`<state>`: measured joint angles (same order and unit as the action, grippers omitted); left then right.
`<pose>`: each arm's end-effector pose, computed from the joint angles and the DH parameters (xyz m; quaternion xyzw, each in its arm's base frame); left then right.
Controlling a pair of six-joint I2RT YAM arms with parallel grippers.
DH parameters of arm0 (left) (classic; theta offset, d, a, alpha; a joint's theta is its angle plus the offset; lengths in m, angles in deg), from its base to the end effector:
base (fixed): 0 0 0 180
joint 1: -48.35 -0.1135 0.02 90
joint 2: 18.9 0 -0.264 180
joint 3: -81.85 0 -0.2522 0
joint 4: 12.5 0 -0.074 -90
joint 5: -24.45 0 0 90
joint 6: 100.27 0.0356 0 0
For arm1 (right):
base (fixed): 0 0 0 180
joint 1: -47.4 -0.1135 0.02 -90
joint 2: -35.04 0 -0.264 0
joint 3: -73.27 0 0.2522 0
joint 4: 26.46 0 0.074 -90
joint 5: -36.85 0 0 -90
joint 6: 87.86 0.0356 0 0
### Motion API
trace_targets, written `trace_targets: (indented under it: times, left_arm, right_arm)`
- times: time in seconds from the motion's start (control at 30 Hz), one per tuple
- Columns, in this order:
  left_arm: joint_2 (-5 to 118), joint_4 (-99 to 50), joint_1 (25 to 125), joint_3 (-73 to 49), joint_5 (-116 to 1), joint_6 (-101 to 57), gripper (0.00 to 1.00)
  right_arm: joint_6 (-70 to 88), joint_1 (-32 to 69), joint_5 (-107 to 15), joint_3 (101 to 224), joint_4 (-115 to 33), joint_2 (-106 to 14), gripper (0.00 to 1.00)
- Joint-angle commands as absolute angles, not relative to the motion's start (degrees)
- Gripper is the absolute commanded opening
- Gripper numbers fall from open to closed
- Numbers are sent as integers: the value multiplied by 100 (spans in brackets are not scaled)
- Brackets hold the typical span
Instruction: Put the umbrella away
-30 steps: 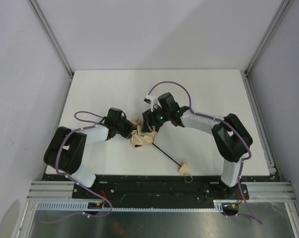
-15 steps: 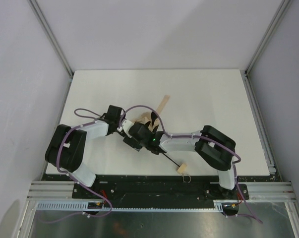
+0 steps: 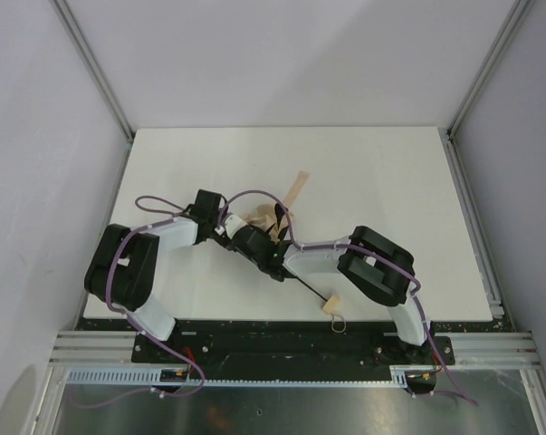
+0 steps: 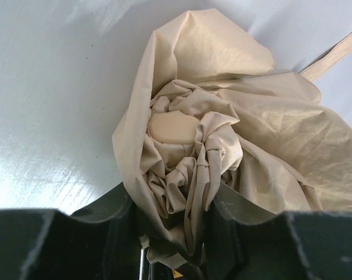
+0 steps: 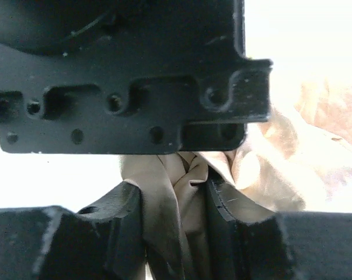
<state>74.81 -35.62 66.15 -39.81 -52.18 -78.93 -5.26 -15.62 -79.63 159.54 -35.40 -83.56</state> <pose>0.2827 -0.0994 0.1383 -0.3819 0.8768 -0.2663 0.1198 0.2133 0.3841 0.1406 -0.4341 0.7790 0.0028 0.4525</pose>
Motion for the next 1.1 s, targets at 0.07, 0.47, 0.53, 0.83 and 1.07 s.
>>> trace_targets:
  times: [0.07,0.47,0.53,0.83,1.07]
  left_arm:
    - [7748,-4910,6563,-4041,-5336,-7033,0]
    - [6904,-3419,5892,-4236,-4892,-6352,91]
    - [6773,-3391,5760,-4351,-4746,-6344,97]
    - [5673,-1939,5610,-5678,-4506,-7038,100]
    - [5943,-1461,5635,-5922,-4986,-7825,99]
  right_arm:
    - [-113,-943,-6714,15714,-4867,-9067,9]
    - [477,-407,-4407,15918,-5499,-9363,0]
    - [517,-337,-4189,15925,-5483,-9387,0]
    - [703,13,-3129,15971,-5379,-9570,0]
    - [824,219,-2598,15987,-5274,-9663,0]
